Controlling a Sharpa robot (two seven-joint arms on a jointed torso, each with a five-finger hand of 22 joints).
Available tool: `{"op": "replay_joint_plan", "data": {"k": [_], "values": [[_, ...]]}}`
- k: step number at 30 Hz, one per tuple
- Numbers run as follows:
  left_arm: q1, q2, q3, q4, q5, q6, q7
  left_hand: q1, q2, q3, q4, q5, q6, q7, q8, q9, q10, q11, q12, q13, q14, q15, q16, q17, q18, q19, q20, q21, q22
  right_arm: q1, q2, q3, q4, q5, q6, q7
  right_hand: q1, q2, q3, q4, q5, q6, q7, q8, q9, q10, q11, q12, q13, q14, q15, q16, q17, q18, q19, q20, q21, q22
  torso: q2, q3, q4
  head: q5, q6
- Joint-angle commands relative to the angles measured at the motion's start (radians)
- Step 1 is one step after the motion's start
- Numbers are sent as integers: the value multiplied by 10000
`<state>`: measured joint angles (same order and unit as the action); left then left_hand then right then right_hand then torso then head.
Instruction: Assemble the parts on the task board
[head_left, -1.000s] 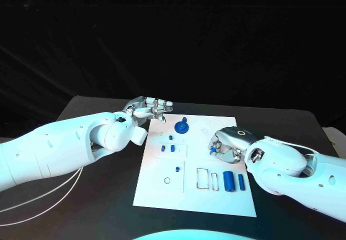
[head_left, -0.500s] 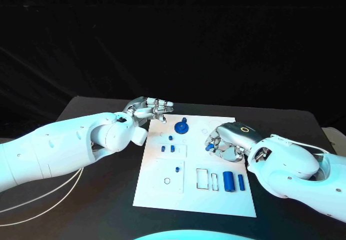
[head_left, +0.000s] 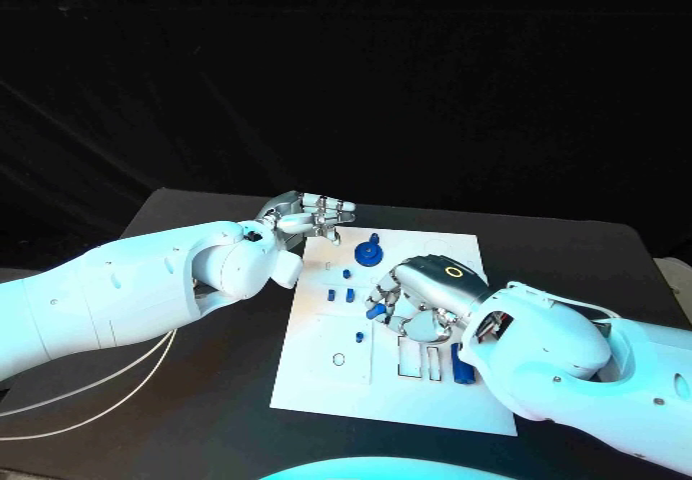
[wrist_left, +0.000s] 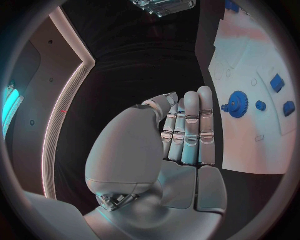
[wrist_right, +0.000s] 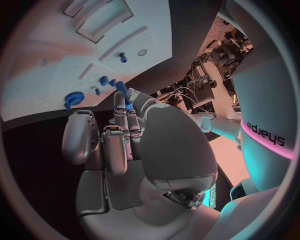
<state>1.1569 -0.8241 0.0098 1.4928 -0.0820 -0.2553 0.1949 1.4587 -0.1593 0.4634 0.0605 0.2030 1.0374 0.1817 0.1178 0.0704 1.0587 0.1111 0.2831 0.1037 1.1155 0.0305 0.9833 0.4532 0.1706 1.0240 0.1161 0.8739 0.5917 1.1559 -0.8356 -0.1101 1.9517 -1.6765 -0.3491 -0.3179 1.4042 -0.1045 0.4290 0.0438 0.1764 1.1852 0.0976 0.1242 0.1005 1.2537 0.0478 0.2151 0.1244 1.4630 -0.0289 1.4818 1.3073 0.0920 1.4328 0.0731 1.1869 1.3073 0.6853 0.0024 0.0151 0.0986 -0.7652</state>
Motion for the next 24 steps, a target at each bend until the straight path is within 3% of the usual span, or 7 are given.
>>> {"op": "replay_joint_plan", "data": {"k": [1,5,12,24], "values": [[10,47,6,0,-32,187,25,-37,47,-25,-15,-50,-42,-7,27,-14,-69,13,42,-1,-59,-4,35,-12,144,-64,-13,-64,-13,-203,381,-37,-124,131,-85,290,-107,50,-48,-8,42,77,69,154,352,-21,-80,-54,-14,719,-45,-29,935,-157,9,-22,-65,779,17,8,15,116,-86],[10,86,5,-13,-33,192,20,-37,47,-25,-15,-50,-42,-7,27,-14,-69,13,42,-1,-59,-4,35,-12,144,-64,-13,-64,-13,-509,850,-76,-348,144,-64,416,-110,53,-46,-8,49,73,70,151,353,-22,-80,-58,-15,718,-45,-30,934,-156,8,-22,-68,778,8,-4,-2,214,-142],[11,156,5,-22,-35,211,13,-36,51,-28,-19,-50,-50,-3,26,-14,-78,17,46,-1,-66,0,37,-15,143,-66,-12,-66,-14,-927,1313,-136,-824,282,66,495,-116,64,-38,-11,74,57,75,144,358,-26,-78,-73,-15,715,-44,-36,923,-145,-13,-21,-127,753,11,-3,15,249,-223],[12,190,5,-31,-65,240,-9,-36,51,-28,-19,-50,-50,-3,26,-14,-78,17,46,-1,-66,0,37,-15,143,-66,-12,-66,-14,-1318,1503,-169,-1303,318,193,434,-124,67,-38,-10,84,47,80,139,361,-28,-74,-82,-16,717,-43,-33,930,-145,-14,-20,-129,754,9,6,-16,379,-319]]}}
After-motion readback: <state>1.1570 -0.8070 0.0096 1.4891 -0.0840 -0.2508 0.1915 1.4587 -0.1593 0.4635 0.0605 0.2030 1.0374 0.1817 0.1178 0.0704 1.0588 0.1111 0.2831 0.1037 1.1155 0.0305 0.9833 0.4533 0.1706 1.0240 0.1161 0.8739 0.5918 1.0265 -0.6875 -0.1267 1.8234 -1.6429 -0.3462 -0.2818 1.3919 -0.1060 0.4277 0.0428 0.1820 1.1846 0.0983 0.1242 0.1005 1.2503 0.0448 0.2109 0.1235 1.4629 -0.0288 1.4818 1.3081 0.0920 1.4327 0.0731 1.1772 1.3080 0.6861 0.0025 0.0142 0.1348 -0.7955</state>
